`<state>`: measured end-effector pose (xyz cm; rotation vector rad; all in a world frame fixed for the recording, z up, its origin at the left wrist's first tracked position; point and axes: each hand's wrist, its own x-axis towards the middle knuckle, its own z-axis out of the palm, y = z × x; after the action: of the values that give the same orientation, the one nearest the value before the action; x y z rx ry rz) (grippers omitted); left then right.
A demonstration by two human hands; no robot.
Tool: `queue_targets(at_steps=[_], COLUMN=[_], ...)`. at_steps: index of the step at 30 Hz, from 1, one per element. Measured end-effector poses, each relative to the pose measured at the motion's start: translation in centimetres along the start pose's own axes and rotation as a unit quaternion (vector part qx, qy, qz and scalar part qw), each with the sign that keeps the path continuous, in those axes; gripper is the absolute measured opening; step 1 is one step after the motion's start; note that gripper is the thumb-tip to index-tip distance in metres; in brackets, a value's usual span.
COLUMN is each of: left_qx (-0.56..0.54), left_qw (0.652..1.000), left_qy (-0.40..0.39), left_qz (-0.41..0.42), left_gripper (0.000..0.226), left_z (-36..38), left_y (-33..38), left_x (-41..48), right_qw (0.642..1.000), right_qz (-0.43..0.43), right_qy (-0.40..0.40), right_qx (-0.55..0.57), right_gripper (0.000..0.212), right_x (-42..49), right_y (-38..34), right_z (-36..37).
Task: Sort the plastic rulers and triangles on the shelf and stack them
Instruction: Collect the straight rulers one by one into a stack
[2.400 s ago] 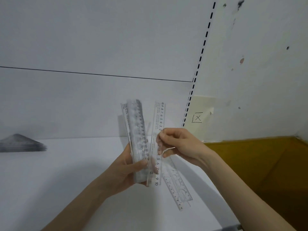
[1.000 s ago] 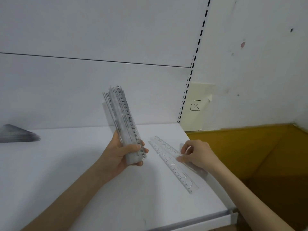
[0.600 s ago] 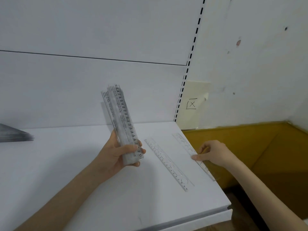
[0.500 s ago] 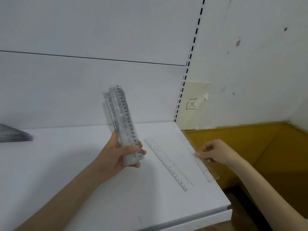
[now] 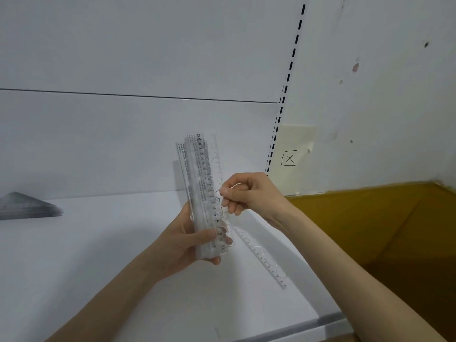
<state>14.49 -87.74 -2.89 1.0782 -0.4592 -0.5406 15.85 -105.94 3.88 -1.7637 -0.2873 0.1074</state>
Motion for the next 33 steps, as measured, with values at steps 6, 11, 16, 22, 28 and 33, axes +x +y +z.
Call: queue_targets(at_steps=[6,11,16,22,28,33], left_qx=[0.004,0.01,0.006,-0.008,0.0,0.005], left_qw=[1.0,0.997,0.99,0.989,0.992,0.993], left_qy=[0.018,0.068,0.132,0.134,0.119,0.112], left_qz=[0.004,0.022,0.046,0.055,0.042,0.034], left_gripper=[0.082,0.072,0.066,0.059,0.073,0.089], left_z=[-0.3,-0.4,-0.6,-0.8,-0.7,-0.5], left_y=[0.2,-0.1,0.0,0.0,-0.3,-0.3], left_x=[0.2,0.5,0.8,0.9,0.8,0.7], right_qw=[1.0,0.992,0.93,0.931,0.908,0.899], right_qz=[-0.002,-0.018,0.066,0.121,0.169,0.237], right_qy=[-0.004,0.026,0.032,0.041,0.099,0.094], right_qx=[-0.024,-0.124,-0.359,-0.343,-0.371,-0.355], right_gripper=[0.013,0.02,0.025,0.021,0.02,0.033], right_x=[0.5,0.7,-1.1,-3.5,-5.7,-6.4], right_y=[-0.2,0.3,4.5,6.5,7.3,7.0], right_z=[1.1,0.1,-2.8,-5.4,-8.8,-9.8])
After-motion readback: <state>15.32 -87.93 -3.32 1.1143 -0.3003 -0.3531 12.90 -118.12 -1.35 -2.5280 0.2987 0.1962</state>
